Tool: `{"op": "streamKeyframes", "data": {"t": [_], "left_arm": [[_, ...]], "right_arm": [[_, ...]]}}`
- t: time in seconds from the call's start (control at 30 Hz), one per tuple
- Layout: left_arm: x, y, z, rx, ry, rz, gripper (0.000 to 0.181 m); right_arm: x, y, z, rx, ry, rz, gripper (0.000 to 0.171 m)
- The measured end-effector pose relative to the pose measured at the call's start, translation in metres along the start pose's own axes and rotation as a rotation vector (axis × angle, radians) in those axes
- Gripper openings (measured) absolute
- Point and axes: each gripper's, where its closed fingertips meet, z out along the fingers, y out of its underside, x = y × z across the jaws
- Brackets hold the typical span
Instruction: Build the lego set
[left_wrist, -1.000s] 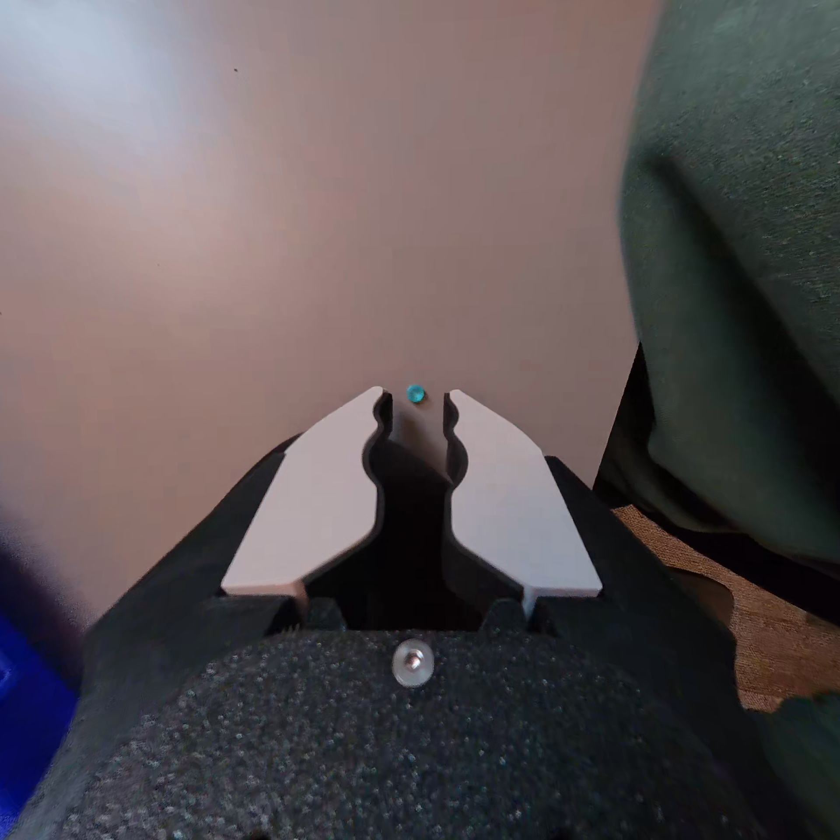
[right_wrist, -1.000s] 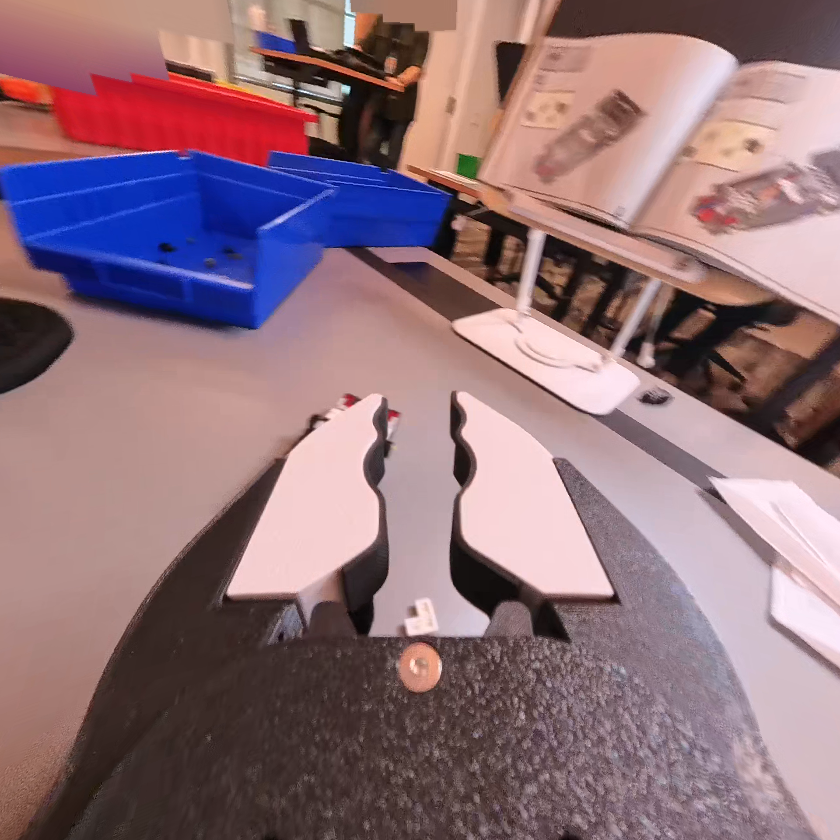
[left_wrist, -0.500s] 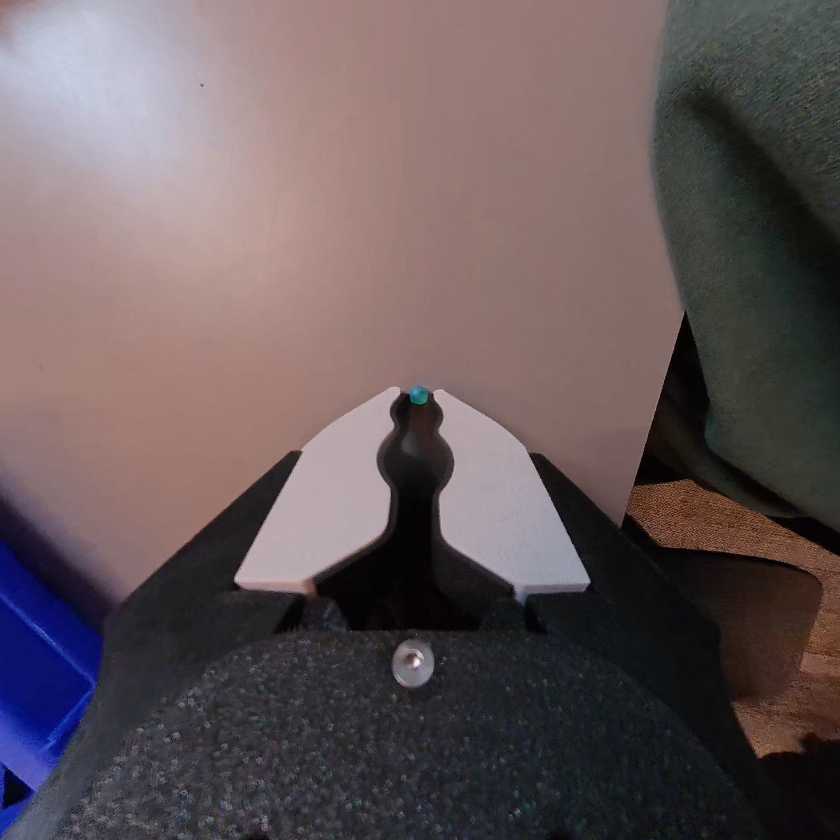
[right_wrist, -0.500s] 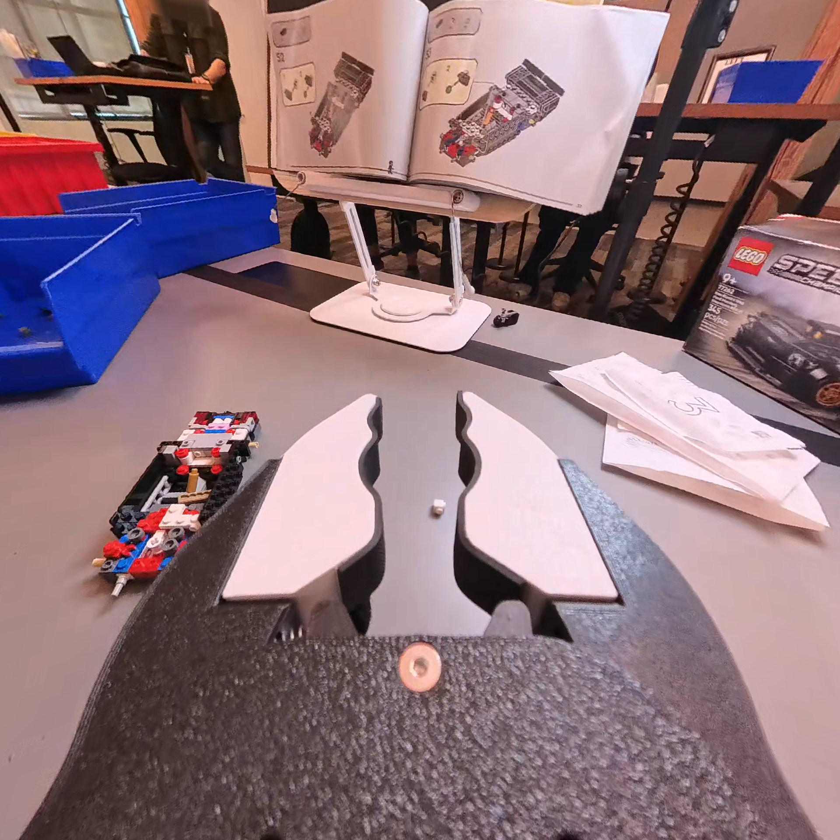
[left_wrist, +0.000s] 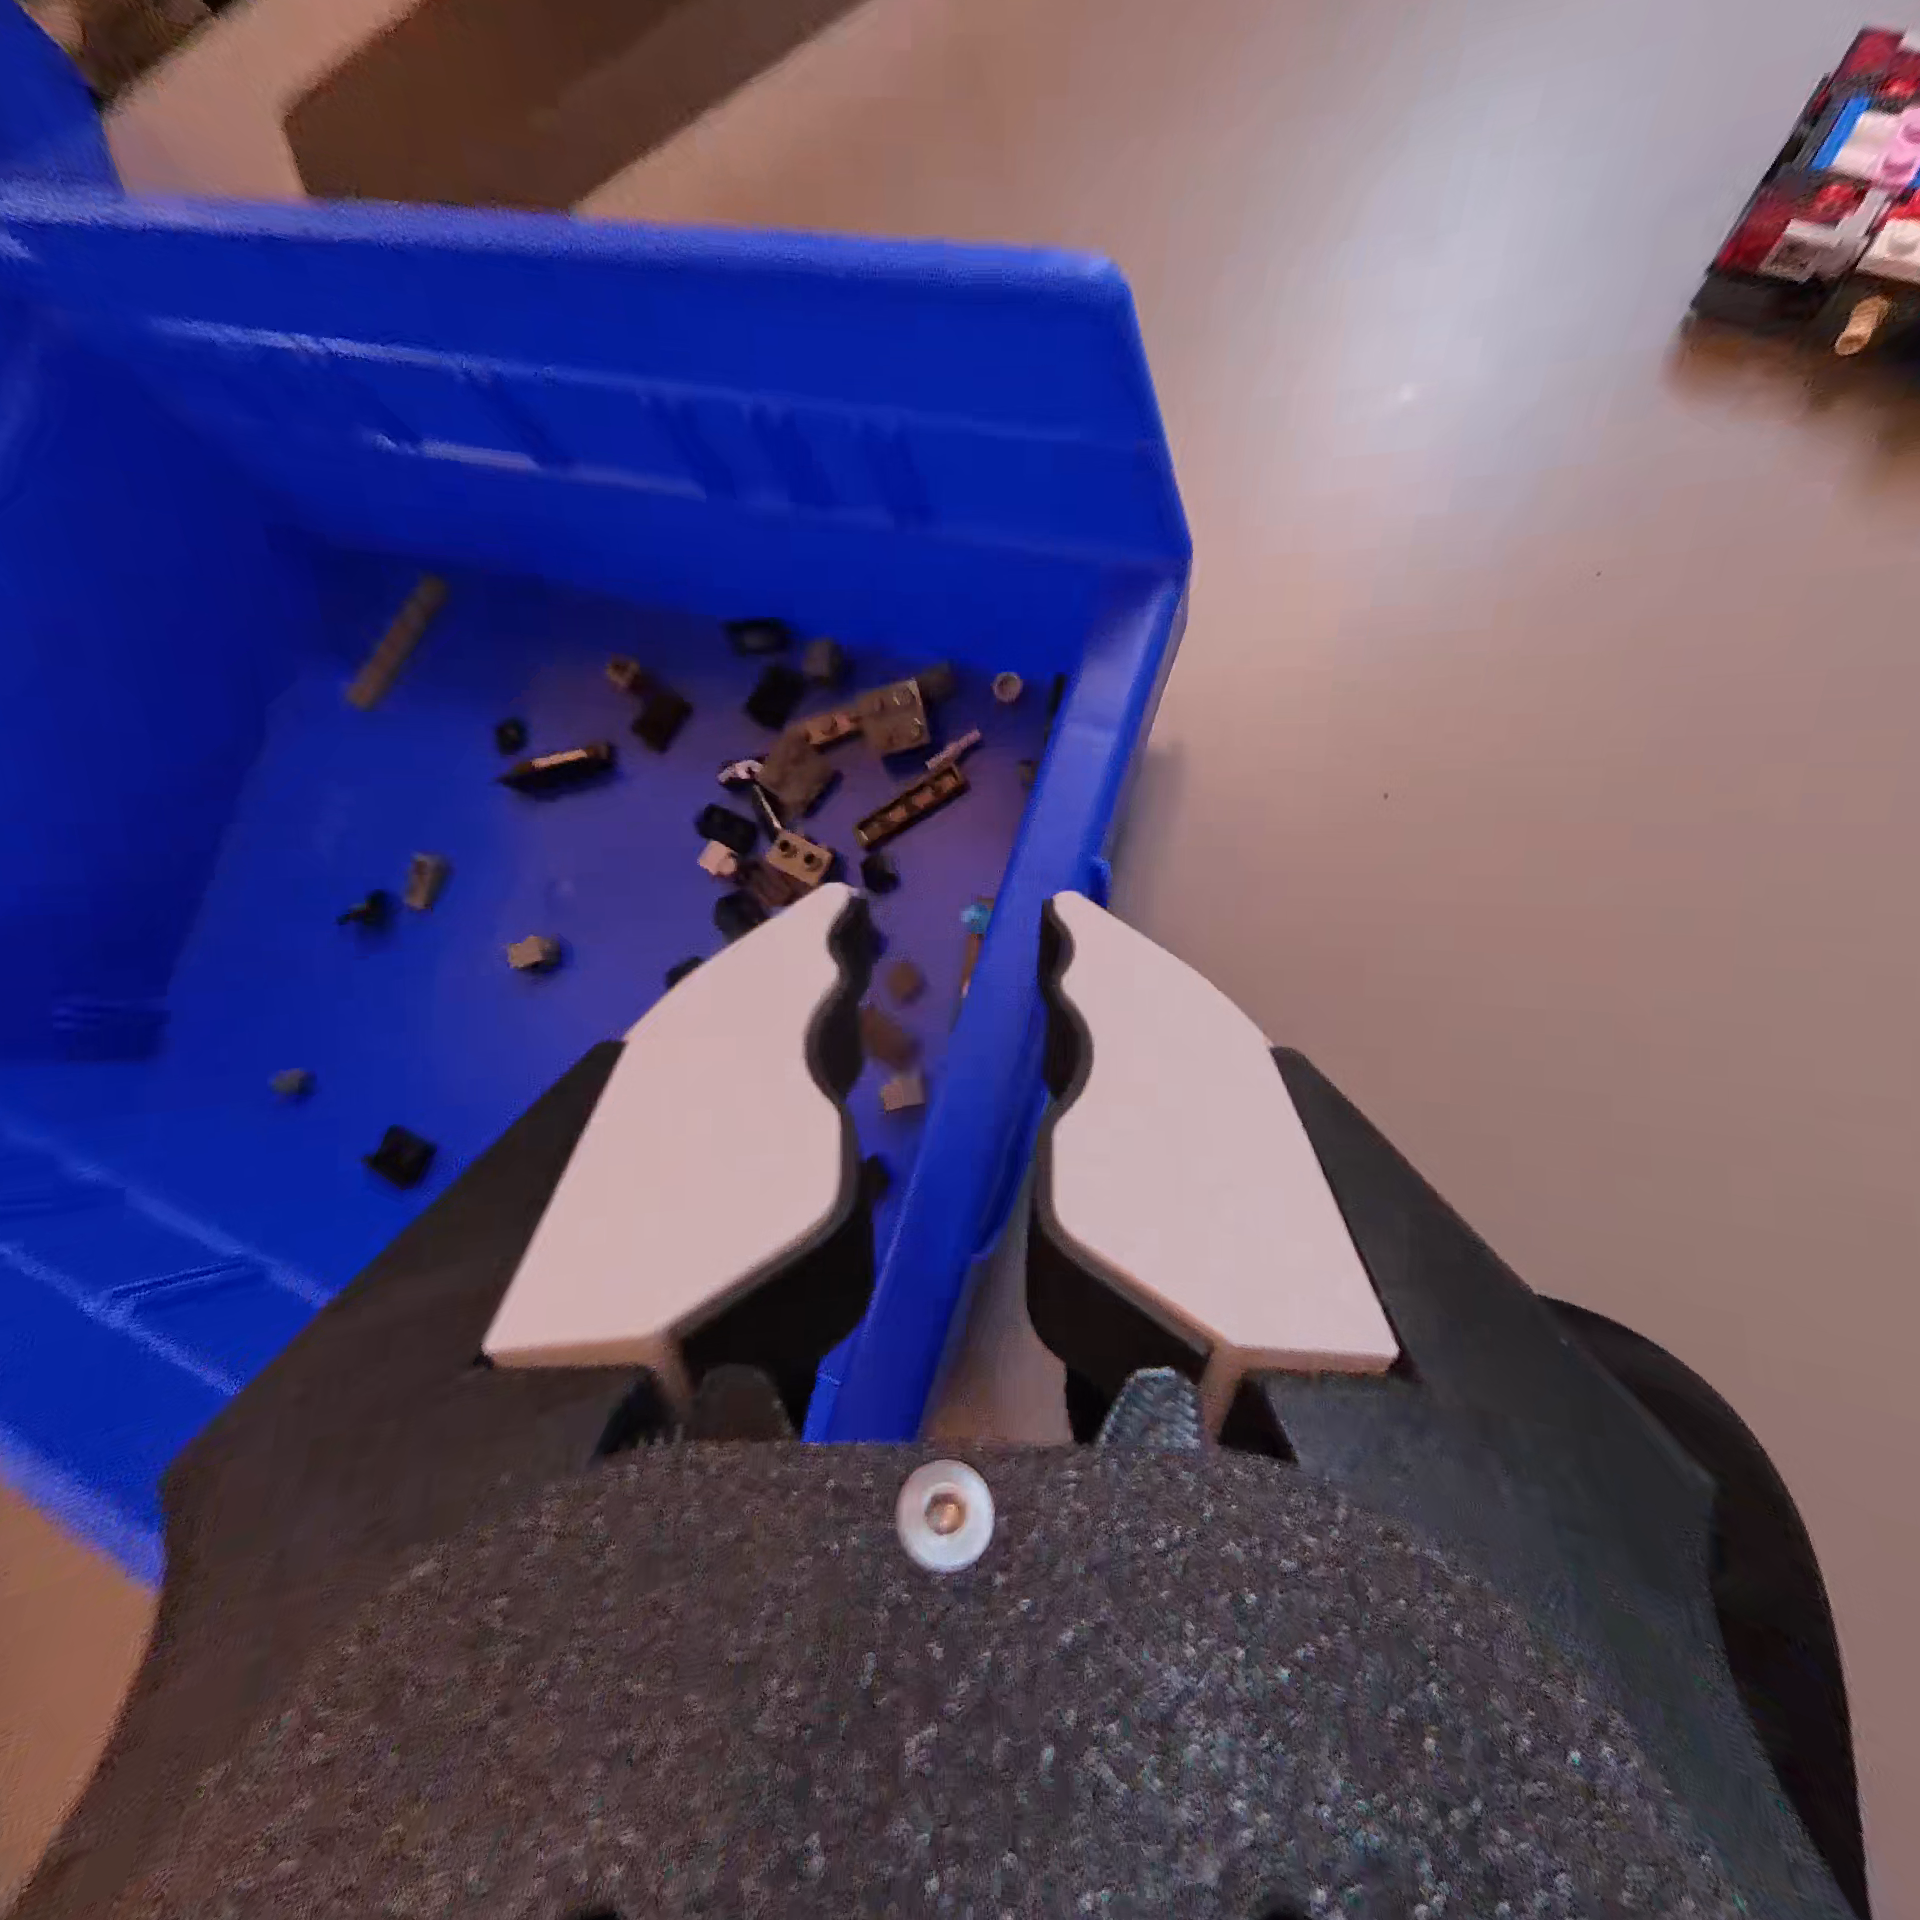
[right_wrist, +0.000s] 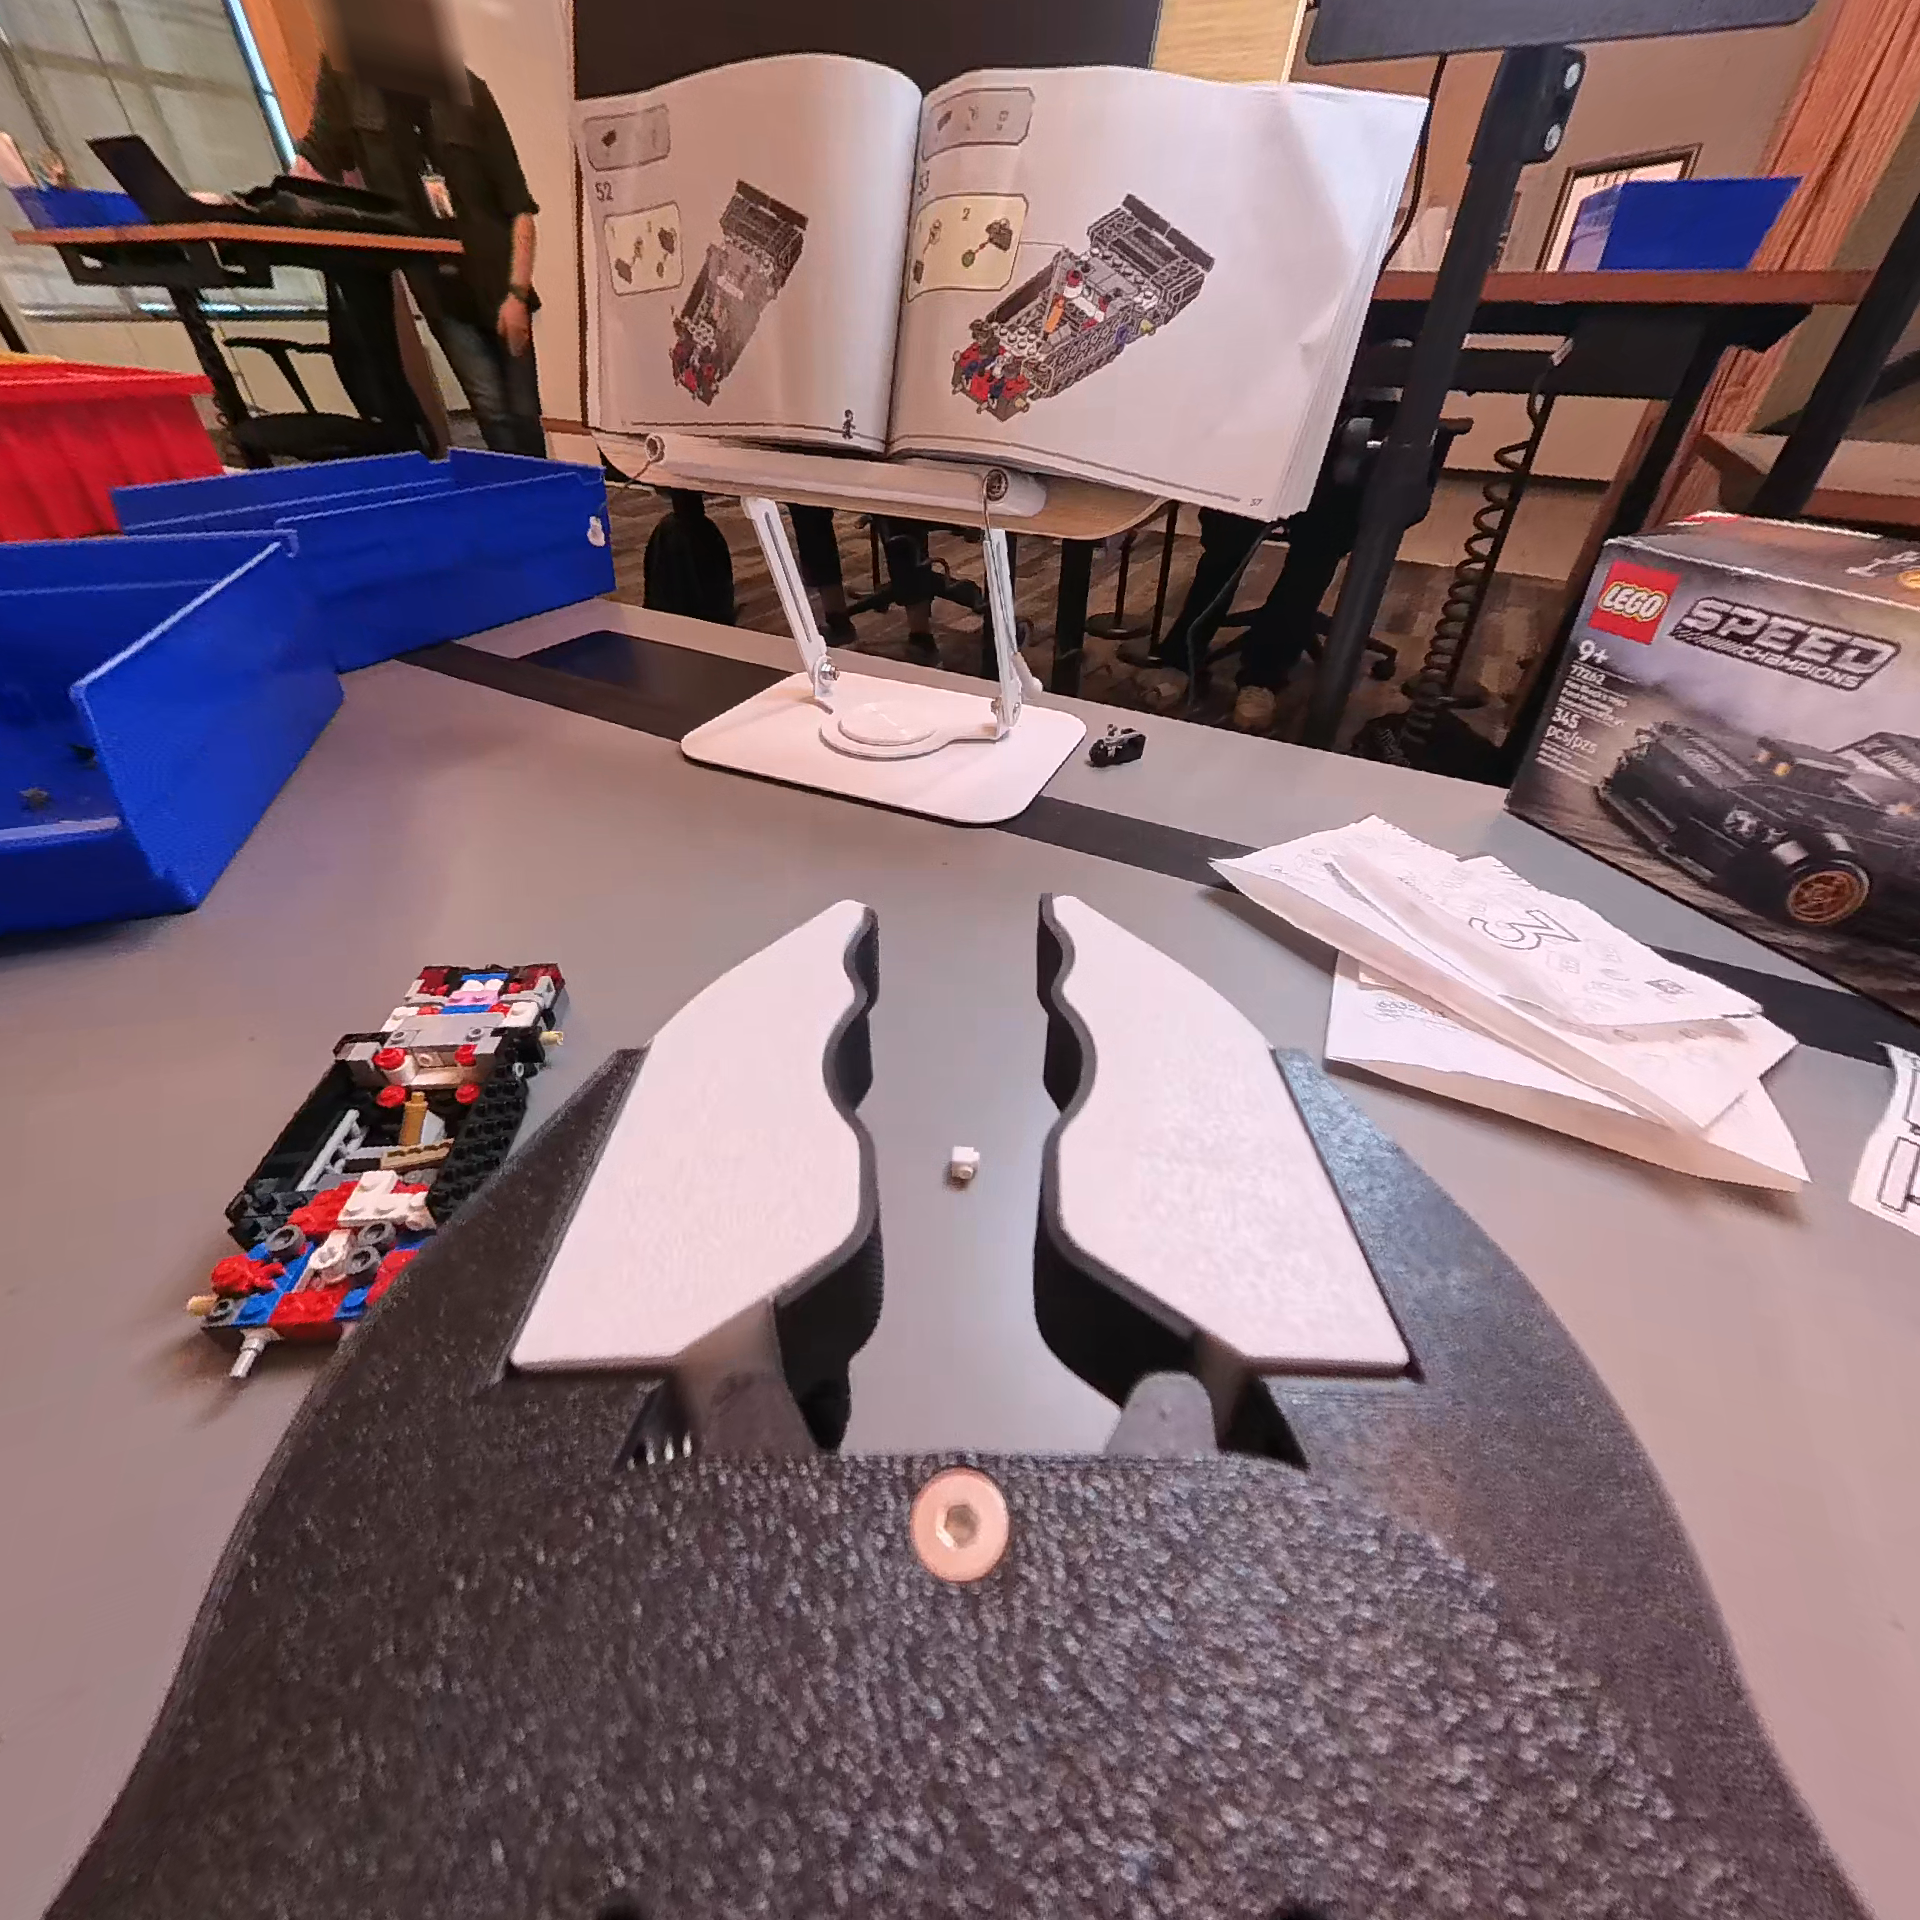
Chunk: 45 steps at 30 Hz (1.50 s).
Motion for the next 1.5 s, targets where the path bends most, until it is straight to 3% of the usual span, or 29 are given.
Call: {"op": "streamKeyframes", "data": {"t": [0.23, 0.4, 0.57, 0.77, 0.97, 1.13, 1.33, 1.5], "left_arm": [[0.017, -0.012, -0.001, 0.084, 0.063, 0.031, 0.035], [0.088, -0.054, -0.01, 0.282, 0.291, 0.22, 0.022], [0.144, -0.083, 0.007, 0.313, 0.432, 0.388, 0.027], [0.182, -0.112, 0.037, 0.397, 0.583, 0.315, 0.029], [0.183, -0.102, 0.038, 0.495, 0.669, 0.125, 0.026], [0.161, -0.117, 0.027, 0.615, 0.592, 0.086, 0.024], [0.161, -0.113, 0.03, 0.611, 0.574, 0.131, 0.021], [0.165, -0.115, 0.022, 0.632, 0.596, 0.118, 0.024]], "right_arm": [[0.003, 0.001, -0.002, 0.003, -0.006, 0.018, 0.027], [-0.015, 0.013, 0.004, -0.06, -0.092, 0.011, 0.03], [-0.039, 0.024, 0.008, -0.106, -0.16, -0.075, 0.032], [-0.071, 0.071, 0.005, -0.341, -0.361, -0.259, 0.032], [-0.086, 0.107, 0.0, -0.499, -0.444, -0.359, 0.033], [-0.089, 0.125, 0.002, -0.568, -0.46, -0.356, 0.031], [-0.071, 0.129, 0.006, -0.594, -0.382, -0.442, 0.009], [-0.039, 0.118, 0.01, -0.565, -0.242, -0.391, 0.019]]}}
